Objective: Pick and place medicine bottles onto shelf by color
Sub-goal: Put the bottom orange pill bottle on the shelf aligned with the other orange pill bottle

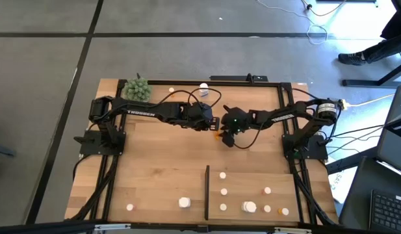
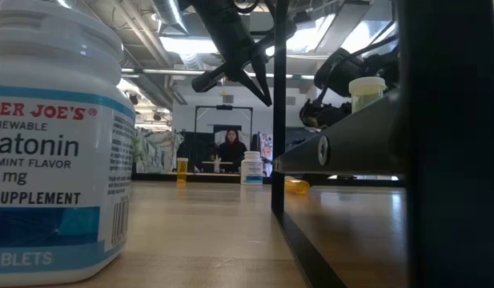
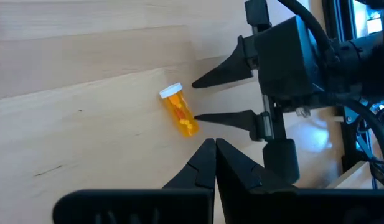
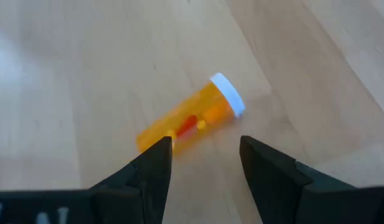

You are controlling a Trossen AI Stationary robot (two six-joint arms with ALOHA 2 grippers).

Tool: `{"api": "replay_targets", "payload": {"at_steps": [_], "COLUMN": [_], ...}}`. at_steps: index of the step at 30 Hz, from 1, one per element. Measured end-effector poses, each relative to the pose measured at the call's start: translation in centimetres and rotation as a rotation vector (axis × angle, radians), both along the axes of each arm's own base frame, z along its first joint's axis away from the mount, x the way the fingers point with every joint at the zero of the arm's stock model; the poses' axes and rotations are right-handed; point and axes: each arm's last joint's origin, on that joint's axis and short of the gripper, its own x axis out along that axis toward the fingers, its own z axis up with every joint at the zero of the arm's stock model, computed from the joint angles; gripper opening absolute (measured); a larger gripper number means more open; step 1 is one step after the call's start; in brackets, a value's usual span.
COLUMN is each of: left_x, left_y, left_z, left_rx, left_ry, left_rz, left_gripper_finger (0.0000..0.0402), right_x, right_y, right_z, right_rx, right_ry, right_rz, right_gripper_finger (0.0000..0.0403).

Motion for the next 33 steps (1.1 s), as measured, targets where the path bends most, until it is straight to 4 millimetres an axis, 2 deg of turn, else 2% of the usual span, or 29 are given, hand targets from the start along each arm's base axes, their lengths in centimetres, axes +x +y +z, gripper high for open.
{"api": "replay_targets", "payload": {"at_steps": [8, 13, 17, 20, 24, 33], "left_x": [0.0, 0.0, 0.0, -0.1, -0.1, -0.2], "left_y": [0.0, 0.0, 0.0, 0.0, 0.0, 0.0], "left_z": [0.0, 0.0, 0.0, -0.1, -0.1, -0.2], "left_rx": [0.000, 0.001, 0.000, 0.001, 0.001, 0.001], "left_ry": [0.000, 0.002, 0.005, 0.010, 0.018, 0.027], "left_rz": [0.000, 0.000, 0.000, 0.000, 0.000, 0.001], "left_gripper_finger": [0.0002, 0.0002, 0.0002, 0.0002, 0.0002, 0.0002], "right_x": [0.3, -0.5, -1.7, -2.0, -1.5, -0.2], "right_y": [0.4, 0.6, 0.8, 0.8, 0.7, 0.4], "right_z": [0.3, 1.5, 2.3, 1.9, 1.0, -0.7], "right_rx": [-0.009, -0.011, -0.083, -0.149, -0.229, -0.270], "right_ry": [-0.037, -0.003, 0.069, 0.122, 0.115, 0.072], "right_rz": [0.018, 0.020, 0.066, 0.147, 0.239, 0.264], "right_gripper_finger": [0.0192, 0.0192, 0.0192, 0.0192, 0.0192, 0.0192]}}
